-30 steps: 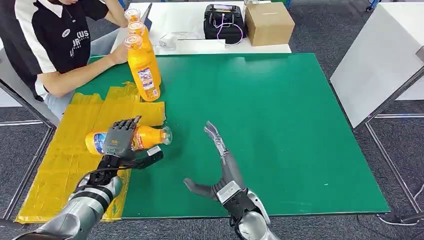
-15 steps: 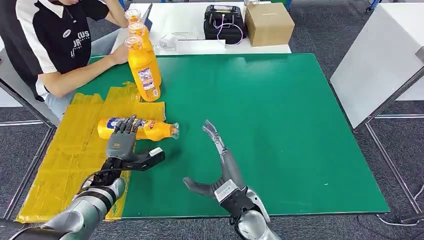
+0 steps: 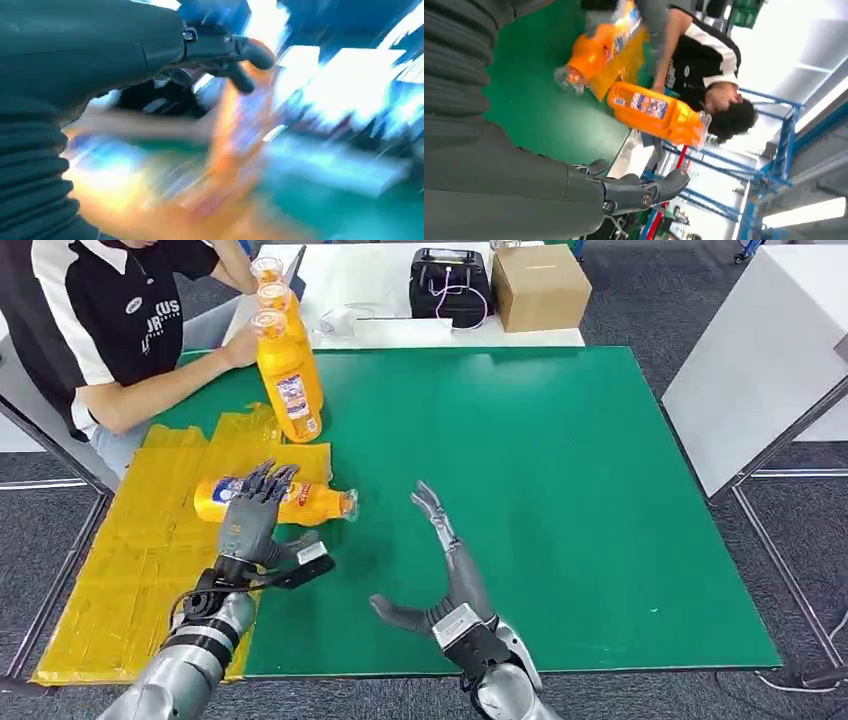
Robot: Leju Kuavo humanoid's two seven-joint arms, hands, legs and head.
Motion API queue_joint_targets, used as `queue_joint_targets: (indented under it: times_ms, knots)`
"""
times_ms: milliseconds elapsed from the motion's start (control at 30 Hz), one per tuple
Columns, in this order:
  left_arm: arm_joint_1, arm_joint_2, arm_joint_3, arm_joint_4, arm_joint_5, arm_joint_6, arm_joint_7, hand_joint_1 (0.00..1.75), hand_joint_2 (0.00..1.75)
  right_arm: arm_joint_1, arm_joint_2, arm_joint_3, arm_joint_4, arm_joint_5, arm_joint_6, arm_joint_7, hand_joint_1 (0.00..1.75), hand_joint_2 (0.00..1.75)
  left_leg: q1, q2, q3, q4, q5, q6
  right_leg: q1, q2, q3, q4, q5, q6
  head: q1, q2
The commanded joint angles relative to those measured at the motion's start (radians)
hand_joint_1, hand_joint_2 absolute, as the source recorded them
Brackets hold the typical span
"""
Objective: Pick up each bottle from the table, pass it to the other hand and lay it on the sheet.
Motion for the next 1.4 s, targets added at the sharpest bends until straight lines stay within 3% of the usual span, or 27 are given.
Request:
queue_joint_targets:
  times_ms: [33, 67, 167, 300, 367, 433, 500, 567, 667, 733, 767, 800, 867, 900, 967, 1033, 1233, 1333, 1400]
  knots:
    - [0.096, -0.17, 0.232, -0.376, 0.085, -0.005, -0.127, 0.0, 1.75, 0.014, -0.028, -0.032, -0.018, -0.011, -0.015, -0.013, 0.0, 1.75, 0.0, 0.005, 0.003, 0.0, -0.003, -0.001, 0.001, 0.004, 0.003, -0.001, 0.0, 0.0, 0.0, 0.0]
    - [0.148, -0.174, 0.163, -0.489, 0.155, -0.005, -0.127, 0.0, 1.75, 0.025, -0.035, -0.042, -0.036, -0.017, -0.026, -0.018, 0.0, 1.75, 0.002, 0.008, 0.011, 0.0, -0.005, -0.001, 0.003, 0.006, 0.011, -0.004, -0.002, -0.001, 0.0, 0.0]
    - [0.233, -0.19, 0.042, -0.617, 0.31, -0.005, -0.127, 0.0, 1.75, 0.059, -0.048, -0.073, -0.085, -0.018, -0.048, -0.022, 0.0, 1.75, 0.001, 0.003, 0.004, 0.001, -0.004, -0.001, 0.002, 0.001, 0.005, -0.002, -0.002, 0.0, -0.001, 0.0]
    - [0.341, -0.126, -0.19, -0.713, 0.676, -0.005, -0.126, 0.0, 1.75, 0.118, -0.05, -0.127, -0.154, 0.002, -0.052, -0.019, 0.0, 1.75, 0.0, 0.002, 0.004, 0.0, -0.004, -0.001, 0.001, 0.002, 0.004, -0.002, -0.002, 0.0, -0.001, 0.0]
    - [0.394, -0.08, -0.276, -0.794, 0.782, -0.107, -0.048, 0.0, 1.75, 0.166, -0.06, -0.163, -0.214, 0.016, -0.045, -0.011, 0.0, 1.75, 0.0, 0.002, 0.007, 0.0, -0.005, -0.002, 0.001, 0.002, 0.007, -0.003, -0.003, 0.0, -0.001, 0.0]
    - [0.436, -0.03, -0.321, -0.819, 0.895, -0.337, 0.042, 0.0, 1.75, 0.228, -0.094, -0.209, -0.279, -0.001, -0.011, 0.001, 0.0, 1.75, 0.0, 0.0, 0.005, 0.0, -0.005, -0.002, 0.001, 0.001, 0.005, -0.002, -0.003, 0.0, -0.001, 0.0]
    - [0.476, 0.004, -0.319, -0.805, 0.971, -0.523, 0.072, 0.0, 1.75, 0.292, -0.131, -0.268, -0.324, -0.052, 0.065, 0.002, 0.0, 1.75, 0.0, -0.001, 0.006, -0.001, -0.005, -0.002, 0.001, -0.001, 0.006, -0.003, -0.003, -0.001, 0.0, 0.0]
    - [0.505, 0.01, -0.3, -0.804, 0.977, -0.563, 0.053, 0.0, 1.75, 0.328, -0.14, -0.304, -0.343, -0.06, 0.095, -0.015, 0.0, 1.75, -0.001, 0.0, 0.005, -0.002, -0.004, -0.001, 0.0, 0.0, 0.005, -0.003, -0.003, 0.0, -0.001, 0.0]
    - [0.535, 0.034, -0.301, -0.814, 0.997, -0.668, 0.081, 0.0, 1.75, 0.35, -0.14, -0.328, -0.356, -0.05, 0.102, -0.015, 0.0, 1.75, 0.001, 0.002, 0.014, -0.002, -0.01, -0.001, 0.002, 0.001, 0.015, -0.007, -0.006, -0.001, 0.0, 0.0]
    - [0.581, 0.069, -0.298, -0.834, 1.057, -0.76, 0.119, 0.0, 1.75, 0.389, -0.164, -0.357, -0.383, -0.064, 0.104, 0.012, 0.0, 1.75, -0.001, 0.003, 0.004, -0.001, -0.007, -0.001, 0.0, 0.003, 0.003, -0.002, -0.003, 0.0, -0.001, 0.0]
    - [0.605, 0.088, -0.296, -0.843, 1.08, -0.79, 0.122, 0.0, 1.75, 0.407, -0.177, -0.372, -0.392, -0.102, 0.13, 0.021, 0.0, 1.75, 0.0, 0.004, 0.008, -0.001, -0.009, -0.001, 0.001, 0.004, 0.008, -0.004, -0.004, -0.001, 0.0, 0.0]
    - [0.629, 0.11, -0.293, -0.848, 1.083, -0.807, 0.122, 0.0, 1.75, 0.429, -0.186, -0.399, -0.403, -0.133, 0.149, 0.014, 0.0, 1.75, -0.001, 0.001, 0.007, -0.001, -0.008, -0.001, 0.001, 0.002, 0.006, -0.003, -0.004, -0.001, -0.001, 0.0]
    - [0.651, 0.129, -0.287, -0.859, 1.09, -0.826, 0.115, 0.0, 1.75, 0.446, -0.185, -0.439, -0.416, -0.11, 0.135, 0.005, 0.0, 1.75, 0.002, 0.004, 0.018, -0.003, -0.012, -0.002, 0.003, 0.002, 0.019, -0.008, -0.007, -0.002, -0.001, 0.0]
    - [0.657, 0.134, -0.283, -0.865, 1.091, -0.832, 0.113, 0.0, 1.75, 0.45, -0.188, -0.452, -0.418, -0.103, 0.136, 0.008, 0.0, 1.75, -0.001, 0.002, 0.007, -0.002, -0.008, -0.001, 0.001, 0.002, 0.007, -0.003, -0.005, 0.0, 0.0, 0.0]
    - [0.657, 0.134, -0.281, -0.87, 1.092, -0.834, 0.114, 0.0, 1.75, 0.447, -0.185, -0.456, -0.416, -0.102, 0.141, 0.01, 0.0, 1.75, 0.001, 0.004, 0.011, -0.001, -0.011, -0.001, 0.002, 0.003, 0.011, -0.004, -0.006, 0.0, -0.001, 0.0]
    - [0.654, 0.131, -0.282, -0.87, 1.092, -0.835, 0.114, 0.0, 1.75, 0.444, -0.182, -0.456, -0.415, -0.101, 0.142, 0.011, 0.0, 1.75, 0.0, 0.002, 0.003, -0.001, -0.008, -0.001, 0.001, 0.002, 0.003, -0.002, -0.004, 0.001, -0.001, 0.0]
    - [0.648, 0.134, -0.286, -0.867, 1.095, -0.844, 0.122, 0.0, 1.75, 0.441, -0.18, -0.454, -0.412, -0.094, 0.146, 0.016, 0.0, 1.75, -0.001, 0.002, 0.004, -0.001, -0.007, -0.001, 0.0, 0.002, 0.003, -0.002, -0.005, 0.001, -0.001, 0.0]
    - [0.649, 0.169, -0.273, -0.865, 1.13, -0.891, 0.118, 0.0, 1.75, 0.423, -0.189, -0.495, -0.379, -0.11, 0.169, 0.018, 0.0, 1.75, -0.001, 0.001, 0.004, -0.001, -0.007, -0.001, 0.0, 0.002, 0.003, -0.002, -0.004, 0.001, -0.001, 0.0]
    - [0.641, 0.179, -0.258, -0.848, 1.155, -0.932, 0.117, 0.0, 1.75, 0.404, -0.169, -0.54, -0.342, -0.12, 0.182, 0.01, 0.0, 1.75, 0.001, 0.003, 0.011, -0.002, -0.009, -0.001, 0.002, 0.003, 0.011, -0.005, -0.006, 0.0, -0.001, 0.0]
